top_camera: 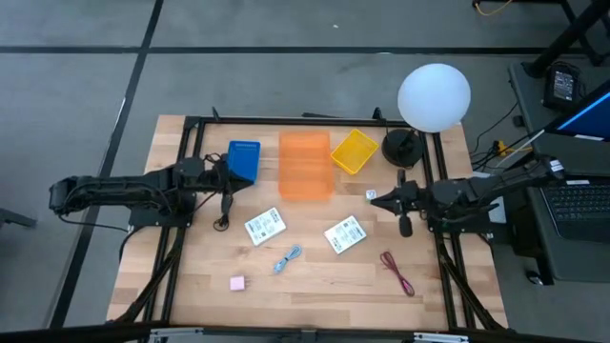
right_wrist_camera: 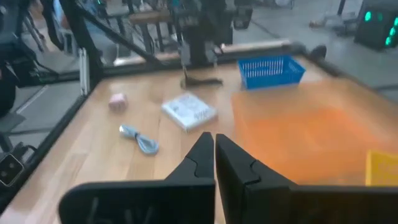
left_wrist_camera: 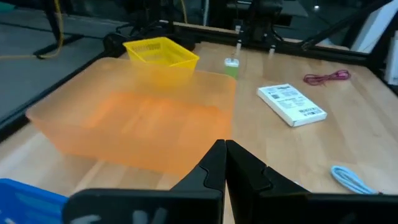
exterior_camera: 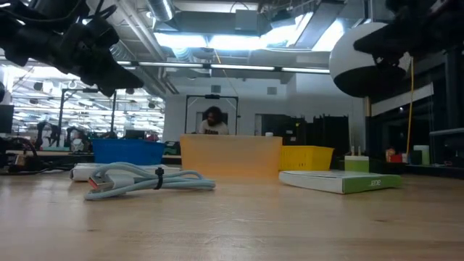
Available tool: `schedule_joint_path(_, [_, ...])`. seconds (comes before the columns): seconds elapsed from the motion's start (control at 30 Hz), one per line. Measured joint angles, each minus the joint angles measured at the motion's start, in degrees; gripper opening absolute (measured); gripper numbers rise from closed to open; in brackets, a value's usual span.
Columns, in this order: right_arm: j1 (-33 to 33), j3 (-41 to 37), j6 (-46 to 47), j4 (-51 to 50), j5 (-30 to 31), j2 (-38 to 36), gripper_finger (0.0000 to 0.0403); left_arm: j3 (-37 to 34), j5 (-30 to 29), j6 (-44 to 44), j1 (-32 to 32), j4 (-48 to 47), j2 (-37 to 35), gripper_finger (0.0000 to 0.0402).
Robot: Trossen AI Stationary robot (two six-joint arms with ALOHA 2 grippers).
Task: Pick and place items into bin
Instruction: Put the green adaptor into the orange bin
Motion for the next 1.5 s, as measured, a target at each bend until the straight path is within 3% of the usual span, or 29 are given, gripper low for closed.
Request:
schedule_joint_path(0.17, [0.0,1.8,8.5,-0.8,0.0,8.4,0.0,0.0,1.4,-1.6,-1.8,-0.8,3.2,0.0003])
schedule_joint_path(0.27, [0.1,5.4,12.8,-4.7,-0.4,12.4,0.0,3.1,1.1,-2.9,-3.7,-6.5,5.1,0.0003])
schedule_joint_path(0.4, [0.1,10.8,14.0,-10.8,-0.4,17.3,0.0,9.2,-4.9,-3.9,-6.7,-16.3,8.3,0.0003])
schedule_joint_path(0.57, [0.0,13.9,11.0,-12.9,-0.4,21.4,0.0,12.7,-8.8,0.0,-8.9,-18.2,11.1,0.0003])
schedule_joint_path(0.73, [-0.2,13.9,11.4,-12.9,-0.4,22.8,0.0,12.9,-9.2,5.4,-9.1,-17.5,11.3,0.0003])
schedule_joint_path(0.93, [-0.2,13.9,11.4,-10.2,-0.5,22.8,0.0,12.9,-9.6,5.5,-9.1,-17.5,11.3,0.0003])
schedule_joint_path(1.1, [-0.2,13.9,11.4,-6.2,-0.5,22.8,0.0,12.9,-14.9,5.5,-9.1,-17.5,11.3,0.001])
schedule_joint_path(1.33, [-0.2,13.9,15.1,-6.3,0.2,22.8,0.0,12.9,-18.0,5.5,-9.1,-17.5,11.3,0.0044])
schedule_joint_path(1.5, [-1.4,16.1,14.4,-7.7,6.7,22.9,0.0,12.9,-18.2,5.5,-9.1,-17.1,11.3,0.0083])
